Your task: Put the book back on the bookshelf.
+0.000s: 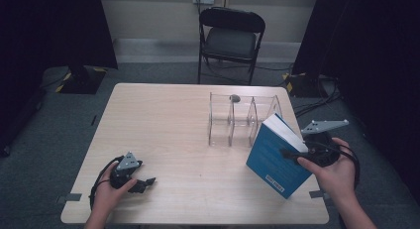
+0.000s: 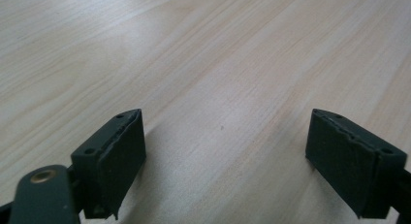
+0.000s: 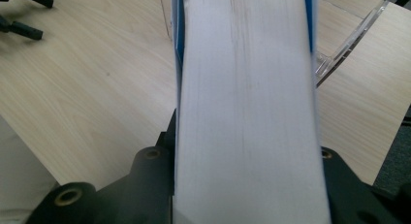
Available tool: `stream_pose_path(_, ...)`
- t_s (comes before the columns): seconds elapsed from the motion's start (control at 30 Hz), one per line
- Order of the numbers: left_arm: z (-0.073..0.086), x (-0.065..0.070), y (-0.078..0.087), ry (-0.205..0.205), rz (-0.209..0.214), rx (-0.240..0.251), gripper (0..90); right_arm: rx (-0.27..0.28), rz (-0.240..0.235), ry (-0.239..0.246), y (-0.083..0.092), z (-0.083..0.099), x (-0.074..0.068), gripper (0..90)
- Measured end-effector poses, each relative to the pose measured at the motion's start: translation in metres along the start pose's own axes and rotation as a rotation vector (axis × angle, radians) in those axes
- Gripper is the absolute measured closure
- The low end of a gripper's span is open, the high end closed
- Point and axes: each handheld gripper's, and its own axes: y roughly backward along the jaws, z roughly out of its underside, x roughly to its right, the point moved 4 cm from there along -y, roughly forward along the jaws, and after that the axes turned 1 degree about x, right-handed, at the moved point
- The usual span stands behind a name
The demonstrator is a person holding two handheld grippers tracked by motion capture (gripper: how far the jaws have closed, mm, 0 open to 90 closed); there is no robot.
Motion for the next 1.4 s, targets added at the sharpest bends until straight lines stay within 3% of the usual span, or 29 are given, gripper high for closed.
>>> stream_pose_path(0.07, 0.000, 0.000, 0.000, -0.016, 0.003, -0.008, 11.2, 0.005, -0.004, -0.006, 0.000, 0.000, 0.001, 61.9)
stream_pose_path(0.23, 0.000, 0.001, -0.001, -0.009, 0.009, -0.007, 10.5, -0.002, -0.007, -0.038, -0.001, -0.001, 0.006, 62.0)
stream_pose_path(0.43, -0.001, 0.001, -0.001, -0.021, 0.012, -0.012, 8.3, 0.032, 0.016, -0.091, 0.006, 0.001, 0.008, 61.9)
stream_pose_path(0.53, -0.001, 0.000, -0.001, -0.030, 0.010, -0.015, 8.1, 0.001, 0.053, -0.075, 0.005, 0.005, 0.007, 61.6)
stream_pose_path(0.9, -0.001, 0.000, -0.001, -0.032, 0.011, -0.018, 8.1, -0.022, 0.076, -0.098, 0.003, 0.004, 0.011, 59.9)
stream_pose_path(1.07, -0.001, 0.000, -0.001, -0.033, 0.011, -0.018, 8.1, -0.041, 0.098, -0.053, 0.003, 0.004, 0.010, 56.5)
stream_pose_path(1.2, -0.001, 0.000, -0.001, -0.033, 0.011, -0.017, 8.1, -0.098, 0.101, -0.018, 0.001, 0.006, 0.011, 54.0)
stream_pose_path(1.4, -0.001, 0.000, -0.001, -0.033, 0.011, -0.018, 8.1, -0.085, 0.076, 0.016, 0.001, 0.006, 0.008, 56.3)
